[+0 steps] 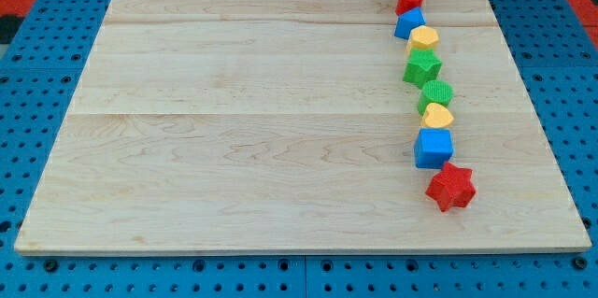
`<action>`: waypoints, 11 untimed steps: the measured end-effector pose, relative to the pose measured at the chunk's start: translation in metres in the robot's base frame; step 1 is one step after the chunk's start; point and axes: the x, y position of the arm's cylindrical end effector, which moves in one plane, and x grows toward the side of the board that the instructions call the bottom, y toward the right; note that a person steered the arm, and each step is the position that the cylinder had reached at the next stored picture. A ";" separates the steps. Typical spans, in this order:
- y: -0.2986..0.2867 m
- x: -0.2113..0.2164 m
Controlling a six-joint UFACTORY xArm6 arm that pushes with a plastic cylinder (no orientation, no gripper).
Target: Move the green star slightly left
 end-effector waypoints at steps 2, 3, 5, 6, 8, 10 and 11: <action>0.044 0.062; 0.047 0.106; 0.031 0.152; 0.011 0.165; -0.010 0.179; -0.035 0.192; -0.052 0.165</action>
